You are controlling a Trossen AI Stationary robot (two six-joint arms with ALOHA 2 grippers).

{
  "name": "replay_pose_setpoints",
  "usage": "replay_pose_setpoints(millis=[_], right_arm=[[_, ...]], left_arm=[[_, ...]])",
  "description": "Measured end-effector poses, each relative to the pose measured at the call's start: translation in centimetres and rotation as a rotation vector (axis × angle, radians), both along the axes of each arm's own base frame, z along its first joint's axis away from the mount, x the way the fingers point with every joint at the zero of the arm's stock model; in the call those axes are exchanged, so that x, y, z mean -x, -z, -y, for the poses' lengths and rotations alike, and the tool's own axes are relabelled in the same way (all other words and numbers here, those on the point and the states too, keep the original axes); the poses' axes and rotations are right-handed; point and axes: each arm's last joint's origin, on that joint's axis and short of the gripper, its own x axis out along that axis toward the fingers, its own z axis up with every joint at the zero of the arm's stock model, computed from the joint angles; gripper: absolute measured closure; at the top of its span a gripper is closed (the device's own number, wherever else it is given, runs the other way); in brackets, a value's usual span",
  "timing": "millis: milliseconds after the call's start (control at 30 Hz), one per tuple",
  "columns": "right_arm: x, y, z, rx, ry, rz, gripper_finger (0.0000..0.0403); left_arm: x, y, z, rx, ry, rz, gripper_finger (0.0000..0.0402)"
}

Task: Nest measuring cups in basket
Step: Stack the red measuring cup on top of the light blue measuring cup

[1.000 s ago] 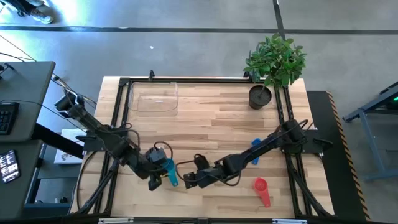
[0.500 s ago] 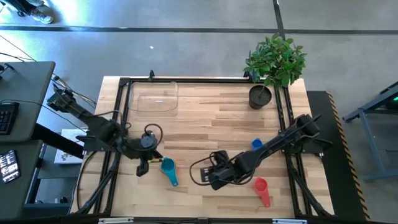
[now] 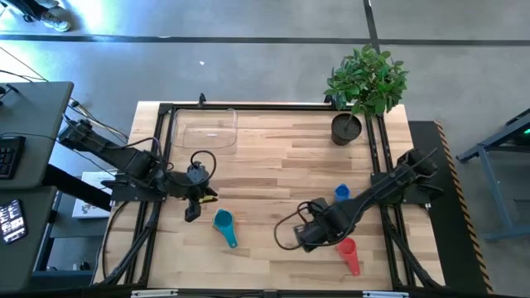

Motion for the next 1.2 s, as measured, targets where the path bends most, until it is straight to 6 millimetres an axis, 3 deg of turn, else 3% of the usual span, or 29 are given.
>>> replay_pose_setpoints(millis=[500, 867, 1200], right_arm=[[4.5, -0.1, -2.4, 0.046, -0.403, -0.225, 0.0295], [7.6, 4.9, -3.3, -0.013, -0.49, -0.369, 0.0295], [8.5, 7.6, -3.0, -0.028, -0.51, -0.373, 0.0295]], left_arm=[[-0.8, 0.0, -1.9, 0.063, -0.158, 0.005, 0.0339], [-1.2, -0.2, -3.2, 0.096, -0.253, 0.023, 0.0339], [-1.4, -0.2, -4.1, 0.092, -0.335, 0.035, 0.0339]])
